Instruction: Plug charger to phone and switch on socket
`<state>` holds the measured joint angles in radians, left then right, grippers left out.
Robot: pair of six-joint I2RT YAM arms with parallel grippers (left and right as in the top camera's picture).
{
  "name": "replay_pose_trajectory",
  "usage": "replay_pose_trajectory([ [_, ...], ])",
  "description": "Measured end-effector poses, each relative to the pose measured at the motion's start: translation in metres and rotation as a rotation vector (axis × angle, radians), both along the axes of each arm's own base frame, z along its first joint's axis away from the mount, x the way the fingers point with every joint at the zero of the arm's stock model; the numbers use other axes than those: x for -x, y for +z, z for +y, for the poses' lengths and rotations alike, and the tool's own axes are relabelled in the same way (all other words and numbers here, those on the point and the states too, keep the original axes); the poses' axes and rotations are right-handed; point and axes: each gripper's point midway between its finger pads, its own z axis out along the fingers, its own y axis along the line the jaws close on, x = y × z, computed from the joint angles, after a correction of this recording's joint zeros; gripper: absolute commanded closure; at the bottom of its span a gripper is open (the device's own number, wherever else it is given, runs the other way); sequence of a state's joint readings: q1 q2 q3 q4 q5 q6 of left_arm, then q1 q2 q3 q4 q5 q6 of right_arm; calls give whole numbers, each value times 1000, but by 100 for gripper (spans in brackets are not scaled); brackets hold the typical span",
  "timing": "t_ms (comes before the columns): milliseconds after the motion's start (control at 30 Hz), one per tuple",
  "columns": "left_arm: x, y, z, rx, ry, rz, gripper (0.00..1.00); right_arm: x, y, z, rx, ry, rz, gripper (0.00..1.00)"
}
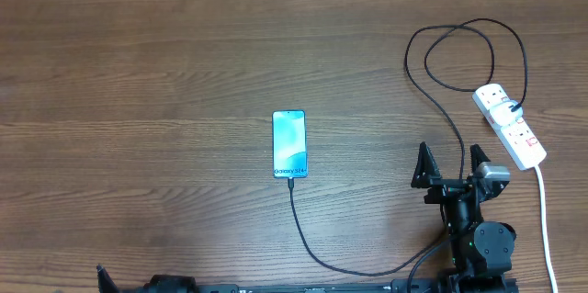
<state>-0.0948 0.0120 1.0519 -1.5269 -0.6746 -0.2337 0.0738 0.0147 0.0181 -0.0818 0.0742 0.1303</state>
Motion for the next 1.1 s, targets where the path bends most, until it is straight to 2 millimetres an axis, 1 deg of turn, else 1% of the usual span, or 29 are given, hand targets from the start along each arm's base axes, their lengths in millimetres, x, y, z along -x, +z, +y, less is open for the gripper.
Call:
replay_pose_trajectory([
  [67, 0, -1, -2, 8, 5, -1, 0, 0, 0, 0, 0, 0, 0, 0],
  [233, -3, -9, -14, 57, -5, 14, 1, 0, 0, 0, 0, 0, 0, 0],
  [400, 0, -12, -18, 74, 27, 16, 0, 0, 0, 0, 0, 0, 0, 0],
  [467, 2, -15, -18, 77, 36, 30, 0, 0, 0, 0, 0, 0, 0, 0],
  [700, 19, -40, -21, 93, 44, 164, 0, 0, 0, 0, 0, 0, 0, 0],
  [900, 21, -44, -22, 96, 58, 181, 1, 0, 0, 0, 0, 0, 0, 0],
  [1000, 21, -41, -20, 89, 81, 165, 0, 0, 0, 0, 0, 0, 0, 0],
  [1067, 11, -24, -17, 75, 93, 77, 0, 0, 0, 0, 0, 0, 0, 0],
  [1100, 1, -8, -16, 68, 95, -7, 0, 0, 0, 0, 0, 0, 0, 0],
])
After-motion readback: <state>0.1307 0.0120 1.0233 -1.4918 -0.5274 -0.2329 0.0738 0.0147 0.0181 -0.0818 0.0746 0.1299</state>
